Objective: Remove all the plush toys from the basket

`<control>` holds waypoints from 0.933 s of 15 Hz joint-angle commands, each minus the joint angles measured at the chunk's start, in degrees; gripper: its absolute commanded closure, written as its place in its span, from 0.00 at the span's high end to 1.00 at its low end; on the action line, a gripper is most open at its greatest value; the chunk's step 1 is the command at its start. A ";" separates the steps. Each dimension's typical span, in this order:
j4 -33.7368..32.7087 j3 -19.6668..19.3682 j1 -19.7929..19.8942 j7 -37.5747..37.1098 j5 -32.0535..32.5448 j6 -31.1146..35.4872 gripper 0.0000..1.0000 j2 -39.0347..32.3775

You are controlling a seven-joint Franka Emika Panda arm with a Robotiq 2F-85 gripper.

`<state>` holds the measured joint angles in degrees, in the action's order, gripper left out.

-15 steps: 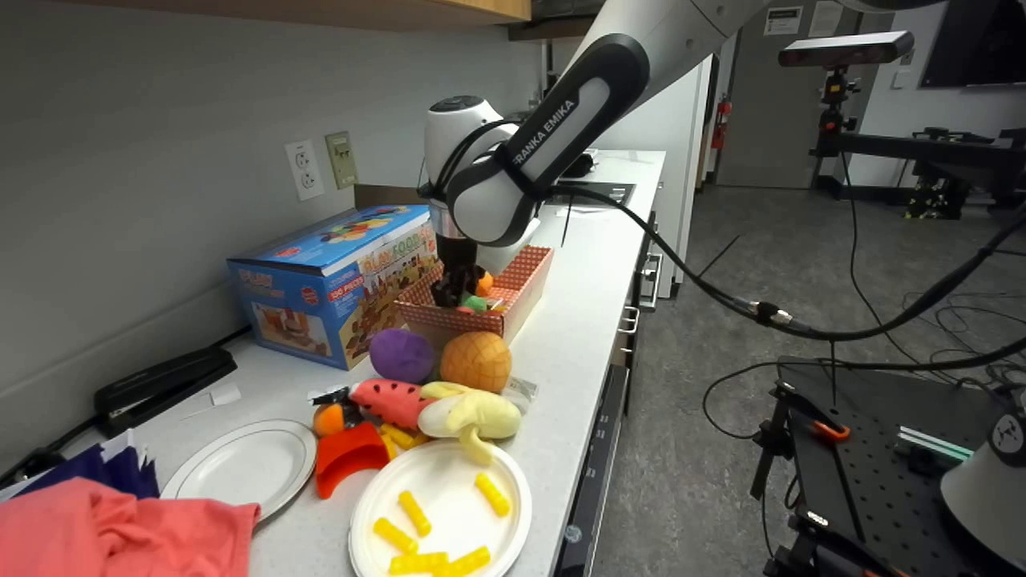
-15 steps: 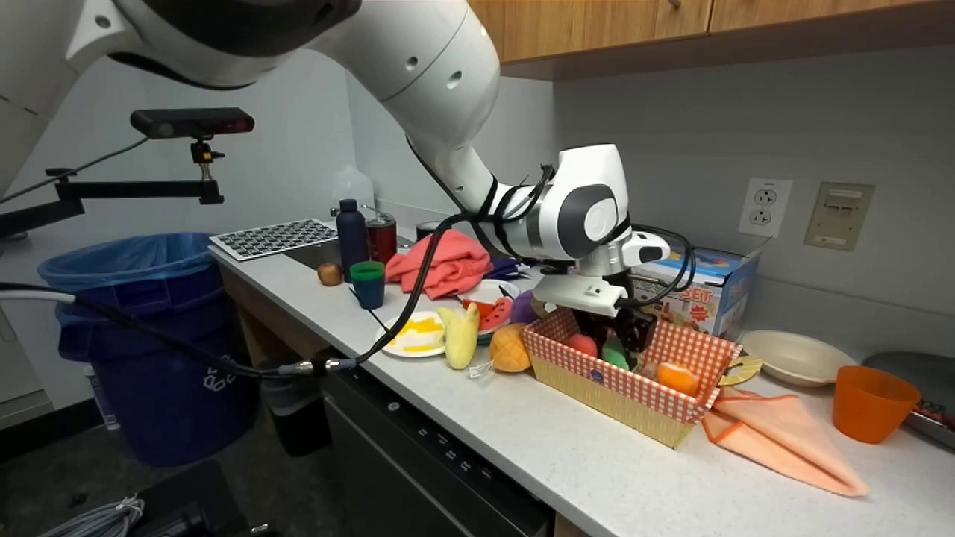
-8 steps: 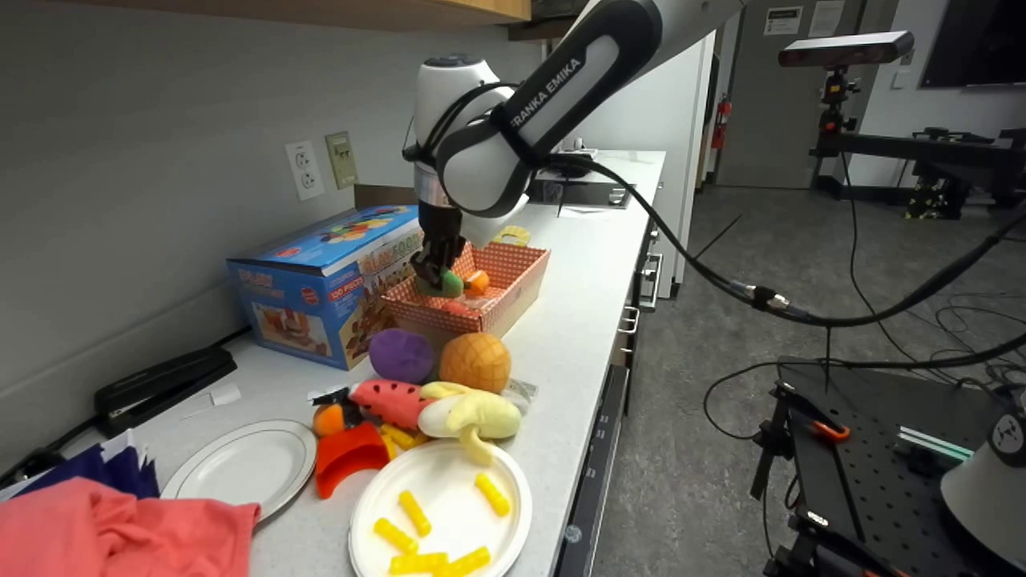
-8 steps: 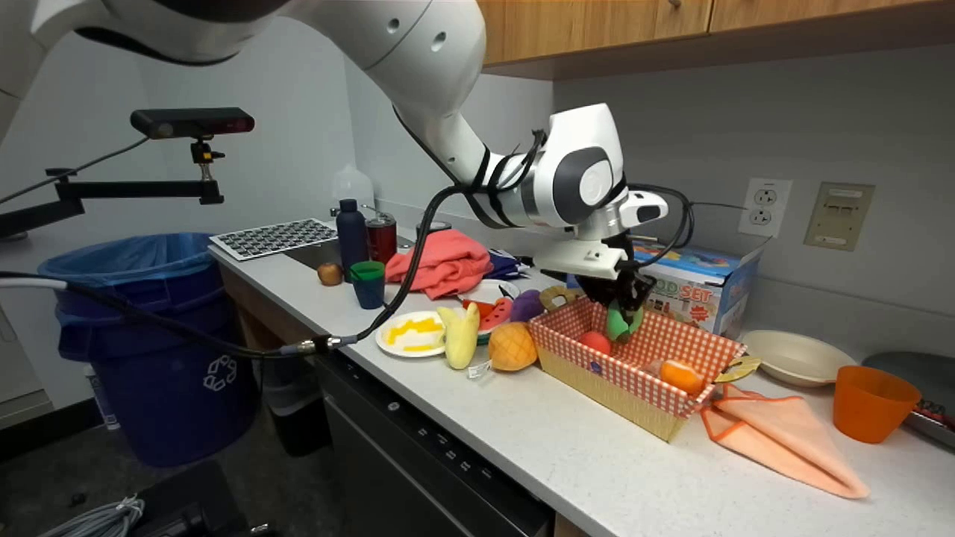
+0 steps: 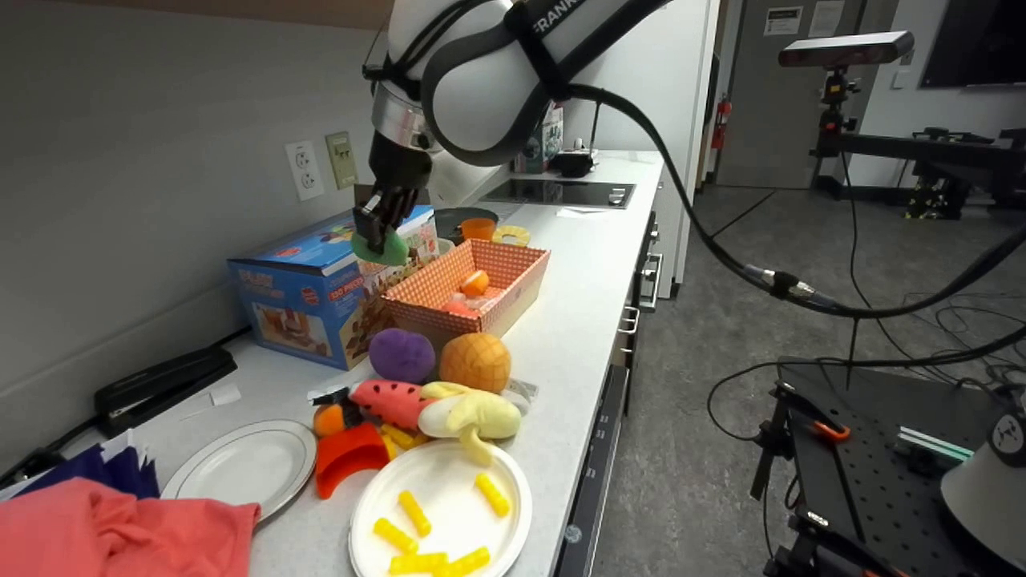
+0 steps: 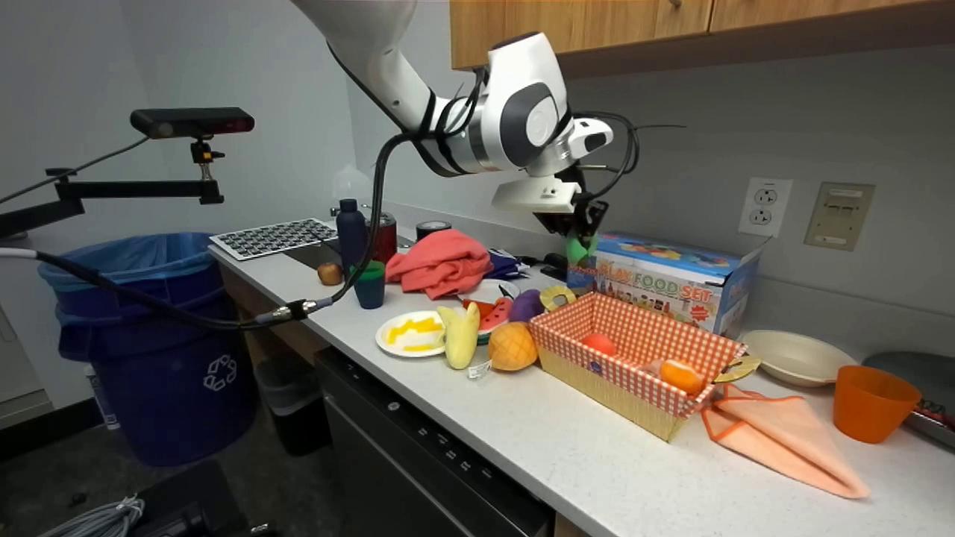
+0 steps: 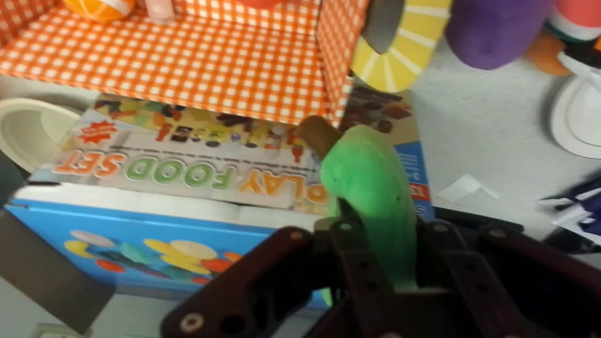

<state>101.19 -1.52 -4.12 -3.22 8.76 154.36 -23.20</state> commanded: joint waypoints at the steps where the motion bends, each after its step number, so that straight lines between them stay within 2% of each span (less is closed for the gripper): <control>1: 3.02 3.68 -0.77 4.10 -0.98 2.96 0.05 2.16; 6: 2.87 7.29 -1.40 6.46 -2.12 0.43 0.05 -0.19; 7: 3.04 7.40 -1.44 6.61 -1.98 0.15 0.45 -0.50; 8: 2.92 7.27 -1.46 6.45 -1.82 -0.04 0.46 -0.97; 11: 2.67 7.39 -0.87 6.82 -2.49 -0.35 0.66 -1.52; 14: 2.53 8.14 0.28 7.66 -4.69 -0.40 0.91 -0.75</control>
<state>104.37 5.63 -5.22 1.68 7.03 155.26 -24.93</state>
